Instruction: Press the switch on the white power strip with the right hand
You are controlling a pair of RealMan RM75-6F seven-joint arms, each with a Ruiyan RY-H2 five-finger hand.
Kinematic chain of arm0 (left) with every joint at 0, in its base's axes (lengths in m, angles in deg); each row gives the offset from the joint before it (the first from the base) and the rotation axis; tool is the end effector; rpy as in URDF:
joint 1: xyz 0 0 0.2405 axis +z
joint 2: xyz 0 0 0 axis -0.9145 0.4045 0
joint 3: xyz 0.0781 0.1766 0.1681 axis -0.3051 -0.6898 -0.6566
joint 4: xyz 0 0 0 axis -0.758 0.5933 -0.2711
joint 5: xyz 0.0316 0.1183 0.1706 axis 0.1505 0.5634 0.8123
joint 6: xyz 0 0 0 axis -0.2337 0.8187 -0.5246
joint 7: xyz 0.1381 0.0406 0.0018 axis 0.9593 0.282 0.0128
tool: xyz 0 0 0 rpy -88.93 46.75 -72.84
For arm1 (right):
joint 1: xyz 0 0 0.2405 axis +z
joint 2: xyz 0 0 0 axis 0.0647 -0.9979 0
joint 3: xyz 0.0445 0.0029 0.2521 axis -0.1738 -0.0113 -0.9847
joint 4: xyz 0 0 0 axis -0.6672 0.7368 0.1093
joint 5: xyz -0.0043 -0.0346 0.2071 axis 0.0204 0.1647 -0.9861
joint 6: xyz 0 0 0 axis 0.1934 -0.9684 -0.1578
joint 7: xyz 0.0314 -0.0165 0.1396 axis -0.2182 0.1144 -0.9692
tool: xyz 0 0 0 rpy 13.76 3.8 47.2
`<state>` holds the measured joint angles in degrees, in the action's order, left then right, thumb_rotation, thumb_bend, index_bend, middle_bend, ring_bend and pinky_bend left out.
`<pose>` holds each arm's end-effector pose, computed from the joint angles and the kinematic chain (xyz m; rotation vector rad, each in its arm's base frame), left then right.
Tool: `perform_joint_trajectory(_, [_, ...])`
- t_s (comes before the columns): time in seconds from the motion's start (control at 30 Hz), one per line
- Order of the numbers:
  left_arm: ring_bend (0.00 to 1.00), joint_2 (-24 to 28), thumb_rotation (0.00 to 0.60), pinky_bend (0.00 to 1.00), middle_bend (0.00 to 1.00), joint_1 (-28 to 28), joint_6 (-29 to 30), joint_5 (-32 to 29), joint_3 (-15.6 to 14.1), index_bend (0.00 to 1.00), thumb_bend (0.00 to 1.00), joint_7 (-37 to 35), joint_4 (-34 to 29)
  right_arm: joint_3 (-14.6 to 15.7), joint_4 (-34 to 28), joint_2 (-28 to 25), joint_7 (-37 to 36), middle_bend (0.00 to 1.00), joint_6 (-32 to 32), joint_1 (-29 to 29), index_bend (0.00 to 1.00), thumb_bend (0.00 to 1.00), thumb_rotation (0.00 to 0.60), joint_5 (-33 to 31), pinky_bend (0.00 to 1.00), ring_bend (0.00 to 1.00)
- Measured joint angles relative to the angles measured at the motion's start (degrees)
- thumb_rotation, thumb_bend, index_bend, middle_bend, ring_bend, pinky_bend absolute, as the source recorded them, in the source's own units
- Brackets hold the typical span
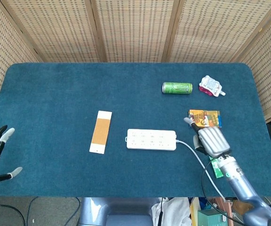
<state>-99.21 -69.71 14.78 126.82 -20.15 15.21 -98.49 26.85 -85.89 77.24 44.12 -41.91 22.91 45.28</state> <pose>-0.2475 0.1626 0.1961 -1.4343 -0.9331 -0.9721 -0.2011 -0.2953 0.0892 1.7756 -1.0073 0.9455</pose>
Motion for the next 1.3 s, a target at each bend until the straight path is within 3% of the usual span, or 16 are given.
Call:
perform_joint_trajectory(0.27, [0.00,0.2,0.600,0.00,0.00,-0.1,-0.1,-0.2,0.0,0.00,0.00,-0.2,0.1,1.3,2.9,6.2,7.0,0.97,5.0,5.4,0.32,0.83,0.600,-11.5,1.00,0.96])
perform_joint_trajectory(0.73, [0.00,0.0,0.600,0.00,0.00,-0.3,-0.4,-0.7,0.2,0.00,0.00,0.1,-0.1,3.4,6.2,11.8,14.1,0.97,5.8,10.1,0.32,0.83,0.600,-17.8,1.00,0.96])
perform_joint_trajectory(1.3, [0.00,0.1,0.600,0.00,0.00,-0.6,-0.8,-1.2,0.3,0.00,0.00,-0.2,0.1,4.7,7.8,14.7,19.2,0.97,6.1,14.1,0.32,0.83,0.600,-26.6,1.00,0.96])
